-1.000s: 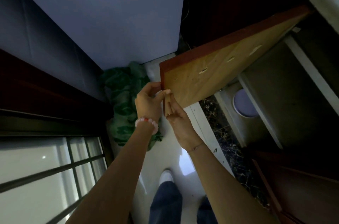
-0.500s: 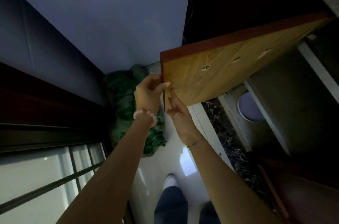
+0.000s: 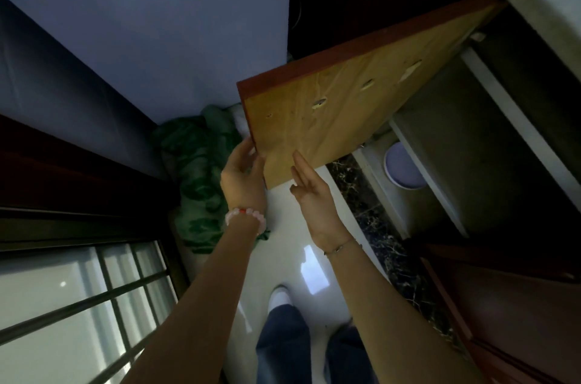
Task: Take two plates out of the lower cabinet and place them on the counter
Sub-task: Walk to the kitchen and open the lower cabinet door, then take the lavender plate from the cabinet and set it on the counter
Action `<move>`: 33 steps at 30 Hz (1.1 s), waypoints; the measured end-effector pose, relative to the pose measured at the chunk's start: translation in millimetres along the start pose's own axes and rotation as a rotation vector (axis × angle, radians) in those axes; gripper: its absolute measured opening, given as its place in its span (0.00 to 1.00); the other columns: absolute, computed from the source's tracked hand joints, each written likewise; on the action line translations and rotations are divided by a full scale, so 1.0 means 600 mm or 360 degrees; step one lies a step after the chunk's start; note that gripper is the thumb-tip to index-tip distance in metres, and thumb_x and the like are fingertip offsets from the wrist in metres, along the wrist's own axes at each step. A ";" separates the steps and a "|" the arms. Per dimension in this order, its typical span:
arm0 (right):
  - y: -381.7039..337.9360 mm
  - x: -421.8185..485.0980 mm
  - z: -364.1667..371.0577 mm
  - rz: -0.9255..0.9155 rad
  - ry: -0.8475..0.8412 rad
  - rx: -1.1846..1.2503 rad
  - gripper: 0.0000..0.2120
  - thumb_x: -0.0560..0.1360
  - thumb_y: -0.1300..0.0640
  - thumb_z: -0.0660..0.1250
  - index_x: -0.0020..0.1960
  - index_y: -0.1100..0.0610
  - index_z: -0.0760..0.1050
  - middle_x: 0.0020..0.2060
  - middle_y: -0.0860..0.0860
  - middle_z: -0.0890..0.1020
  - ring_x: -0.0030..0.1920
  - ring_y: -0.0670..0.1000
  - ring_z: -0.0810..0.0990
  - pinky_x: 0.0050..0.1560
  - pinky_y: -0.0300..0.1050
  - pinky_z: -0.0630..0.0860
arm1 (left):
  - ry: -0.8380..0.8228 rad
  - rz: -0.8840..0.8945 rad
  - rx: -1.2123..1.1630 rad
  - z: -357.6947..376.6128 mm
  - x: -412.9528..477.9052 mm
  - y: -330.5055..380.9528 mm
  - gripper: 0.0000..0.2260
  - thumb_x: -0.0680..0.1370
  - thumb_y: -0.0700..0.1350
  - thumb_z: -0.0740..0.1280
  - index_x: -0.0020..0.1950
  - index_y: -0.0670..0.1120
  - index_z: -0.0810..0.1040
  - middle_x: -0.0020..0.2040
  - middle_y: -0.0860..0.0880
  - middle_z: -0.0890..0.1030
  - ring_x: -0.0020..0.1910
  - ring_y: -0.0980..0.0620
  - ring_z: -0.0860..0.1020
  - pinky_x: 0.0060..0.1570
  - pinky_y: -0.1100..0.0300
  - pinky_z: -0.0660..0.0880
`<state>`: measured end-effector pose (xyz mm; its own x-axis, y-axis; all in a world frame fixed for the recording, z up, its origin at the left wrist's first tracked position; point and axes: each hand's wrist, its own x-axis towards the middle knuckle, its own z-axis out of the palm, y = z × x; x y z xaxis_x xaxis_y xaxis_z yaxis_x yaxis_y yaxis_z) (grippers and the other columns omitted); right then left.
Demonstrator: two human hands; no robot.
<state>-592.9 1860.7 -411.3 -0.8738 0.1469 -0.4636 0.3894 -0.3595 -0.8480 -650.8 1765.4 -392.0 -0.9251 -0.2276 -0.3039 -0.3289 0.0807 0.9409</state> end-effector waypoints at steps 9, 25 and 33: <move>-0.016 -0.074 -0.099 -0.0071 0.0474 0.0135 0.09 0.77 0.63 0.64 0.55 0.55 0.77 0.52 0.52 0.82 0.53 0.46 0.80 0.60 0.44 0.75 | -0.0339 -0.0287 -0.0042 0.045 -0.119 -0.045 0.07 0.76 0.38 0.63 0.40 0.47 0.77 0.39 0.49 0.80 0.38 0.55 0.79 0.41 0.63 0.76; 0.039 -0.084 -0.322 -0.0131 0.0619 0.0222 0.06 0.77 0.62 0.63 0.43 0.55 0.77 0.40 0.52 0.83 0.47 0.51 0.81 0.56 0.47 0.76 | -0.0640 -0.0360 -0.0156 0.234 -0.204 -0.135 0.09 0.76 0.42 0.64 0.37 0.49 0.79 0.30 0.55 0.82 0.35 0.57 0.80 0.48 0.55 0.79; 0.183 0.024 -0.462 -0.0089 0.0823 0.0294 0.08 0.77 0.62 0.62 0.43 0.55 0.78 0.39 0.51 0.83 0.43 0.46 0.82 0.46 0.36 0.79 | -0.0760 -0.0416 -0.0147 0.355 -0.136 -0.303 0.08 0.78 0.40 0.62 0.39 0.46 0.77 0.34 0.50 0.79 0.35 0.55 0.78 0.43 0.61 0.76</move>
<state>-482.1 2078.8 -582.4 -0.6164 0.5873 -0.5245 0.2485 -0.4870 -0.8373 -555.7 1976.3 -570.1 -0.8051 0.2389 -0.5428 -0.5610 -0.0100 0.8277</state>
